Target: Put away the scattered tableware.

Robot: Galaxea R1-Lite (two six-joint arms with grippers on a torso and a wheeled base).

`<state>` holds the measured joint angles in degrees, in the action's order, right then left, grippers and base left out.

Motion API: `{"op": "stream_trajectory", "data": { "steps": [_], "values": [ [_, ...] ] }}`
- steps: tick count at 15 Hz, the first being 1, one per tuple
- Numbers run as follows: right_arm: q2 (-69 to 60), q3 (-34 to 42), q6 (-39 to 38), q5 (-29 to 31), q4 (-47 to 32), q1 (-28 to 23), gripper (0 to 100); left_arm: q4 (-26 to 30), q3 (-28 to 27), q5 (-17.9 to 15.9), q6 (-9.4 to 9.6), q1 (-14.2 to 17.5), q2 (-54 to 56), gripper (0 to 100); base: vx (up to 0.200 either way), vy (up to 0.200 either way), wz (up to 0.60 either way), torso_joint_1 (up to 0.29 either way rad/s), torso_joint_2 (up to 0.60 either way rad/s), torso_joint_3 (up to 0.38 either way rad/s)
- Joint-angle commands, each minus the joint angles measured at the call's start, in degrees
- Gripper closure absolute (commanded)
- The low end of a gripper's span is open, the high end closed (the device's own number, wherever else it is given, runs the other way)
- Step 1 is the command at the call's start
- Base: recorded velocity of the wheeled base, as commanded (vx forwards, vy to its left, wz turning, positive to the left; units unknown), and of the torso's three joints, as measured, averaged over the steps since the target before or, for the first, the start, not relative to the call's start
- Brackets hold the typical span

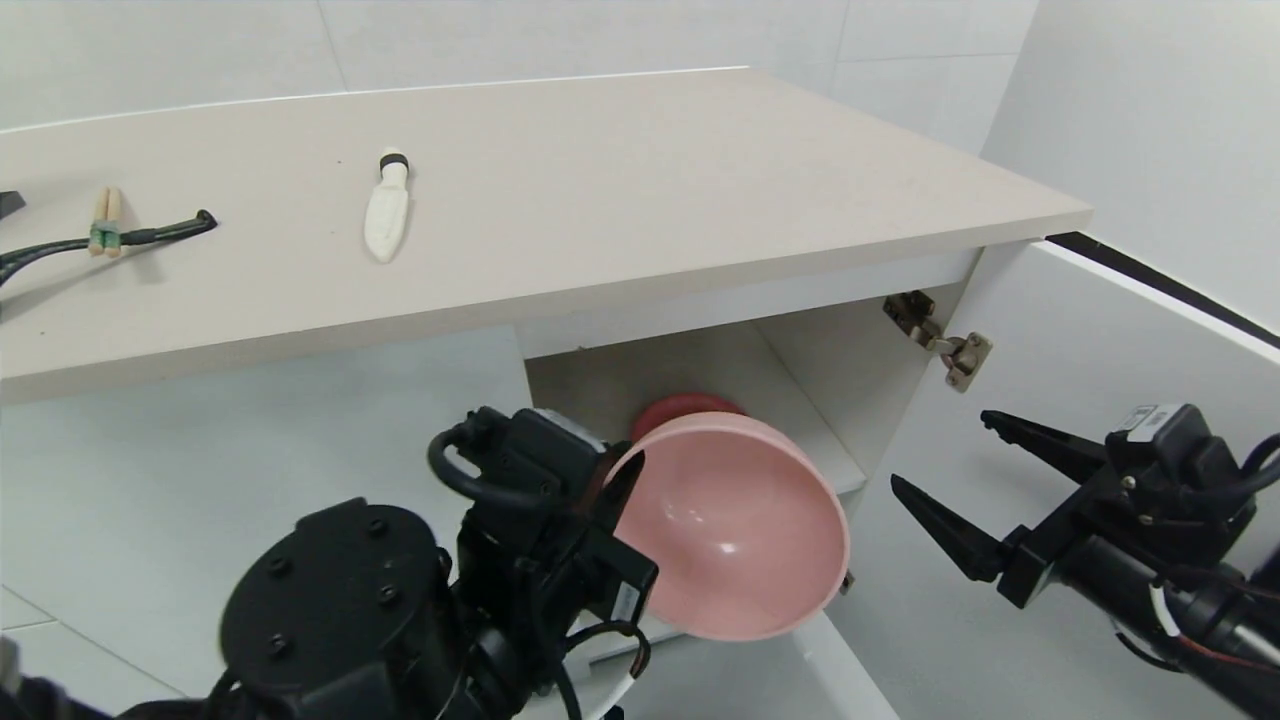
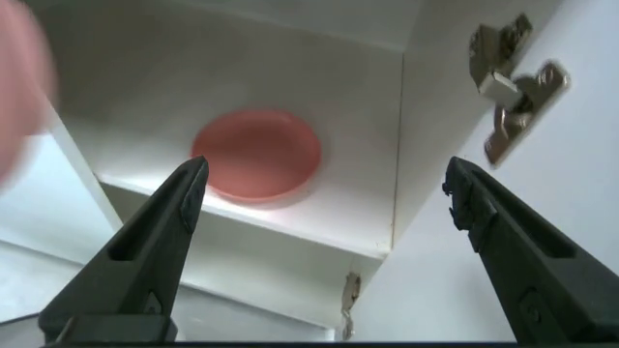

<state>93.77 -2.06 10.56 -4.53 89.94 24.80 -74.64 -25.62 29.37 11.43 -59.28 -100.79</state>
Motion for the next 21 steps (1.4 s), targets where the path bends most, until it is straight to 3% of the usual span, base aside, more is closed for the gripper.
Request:
{"op": "stream_trajectory", "data": {
  "steps": [1,2,3,4,5,11,13,17,18,19,21],
  "values": [
    [0.2,-1.5,-0.1,0.0,0.1,0.7,0,0.3,-3.3,2.4,-0.01,0.0,-4.3,100,0.000,0.000,0.00,0.000,0.00,0.000],
    [0.5,-3.1,-0.2,0.0,0.1,0.6,0,0.4,-4.7,4.6,-0.10,0.1,-5.7,100,0.000,0.000,0.00,0.000,0.00,0.000],
    [1.5,-5.8,-0.2,0.0,0.1,0.6,0,0.5,-7.9,9.6,-0.01,0.6,-7.9,100,0.000,0.000,0.00,0.000,0.00,0.000],
    [2.1,-7.0,-0.2,0.0,0.1,0.5,0,0.6,-9.1,11.4,-0.01,0.7,-8.7,100,0.000,0.000,0.00,0.000,0.00,0.000],
    [3.7,-10.2,-0.2,0.0,0.1,0.3,0,2.3,-11.9,15.8,-0.01,0.9,-10.5,100,0.000,0.000,0.00,0.000,0.00,0.000],
    [3.9,-8.9,-0.4,0.0,0.1,2.1,0,1.9,-15.8,17.6,-0.45,0.7,-15.2,100,0.000,0.000,0.00,0.000,0.00,0.000],
    [4.1,-8.1,-0.7,0.0,0.1,4.1,0,0.3,-19.8,20.9,-1.15,0.8,-17.7,100,0.000,0.000,0.00,0.000,0.00,0.000],
    [5.5,-9.2,-5.0,0.1,0.1,4.3,0,-5.8,-20.3,20.9,2.01,-1.1,-20.4,100,0.000,0.000,0.00,0.000,0.00,0.000],
    [6.2,-10.8,-9.0,0.1,0.1,4.1,0,-9.4,-20.7,20.9,4.65,-1.7,-21.5,100,0.000,0.000,0.00,0.000,0.00,0.000],
    [7.3,-10.9,-10.5,0.3,0.1,3.9,0,-11.1,-21.0,20.7,5.53,-1.7,-21.8,100,0.000,0.000,0.00,0.000,0.00,0.000],
    [8.8,-10.9,-10.6,0.4,0.1,3.2,0,-12.4,-21.0,19.9,5.88,-1.7,-21.8,100,0.000,0.000,0.00,0.000,0.00,0.000]
  ]
}}
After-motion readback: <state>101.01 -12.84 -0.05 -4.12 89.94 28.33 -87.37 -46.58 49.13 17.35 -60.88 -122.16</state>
